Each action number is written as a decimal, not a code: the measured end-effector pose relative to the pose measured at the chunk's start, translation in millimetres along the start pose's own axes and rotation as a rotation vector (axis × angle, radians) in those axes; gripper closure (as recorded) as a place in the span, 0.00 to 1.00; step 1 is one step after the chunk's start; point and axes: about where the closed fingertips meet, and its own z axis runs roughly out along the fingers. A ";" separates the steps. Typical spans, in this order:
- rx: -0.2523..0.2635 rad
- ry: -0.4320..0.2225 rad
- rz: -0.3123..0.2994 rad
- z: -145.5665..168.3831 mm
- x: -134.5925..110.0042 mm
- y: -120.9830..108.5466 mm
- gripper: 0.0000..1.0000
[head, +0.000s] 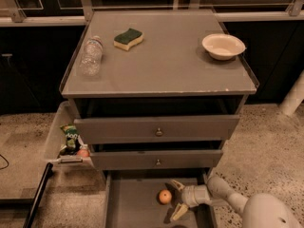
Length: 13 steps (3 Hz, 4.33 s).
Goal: Pick orange from bottom drawer and place on counter
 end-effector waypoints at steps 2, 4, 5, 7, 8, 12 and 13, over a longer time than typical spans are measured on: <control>0.024 -0.031 -0.017 29.3 2.9 -3.6 0.00; 0.024 -0.031 -0.017 29.3 2.9 -3.6 0.42; 0.024 -0.031 -0.017 29.4 2.9 -3.6 0.66; 0.022 -0.030 -0.015 29.6 2.9 -2.8 1.00; -0.020 -0.004 -0.014 11.3 -4.2 1.6 1.00; -0.021 0.089 -0.222 -161.6 -143.5 10.6 1.00; -0.021 0.089 -0.222 -161.6 -143.6 10.7 1.00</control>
Offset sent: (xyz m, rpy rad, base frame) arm 0.0102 0.0219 -0.0137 0.0249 -0.0517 -0.0143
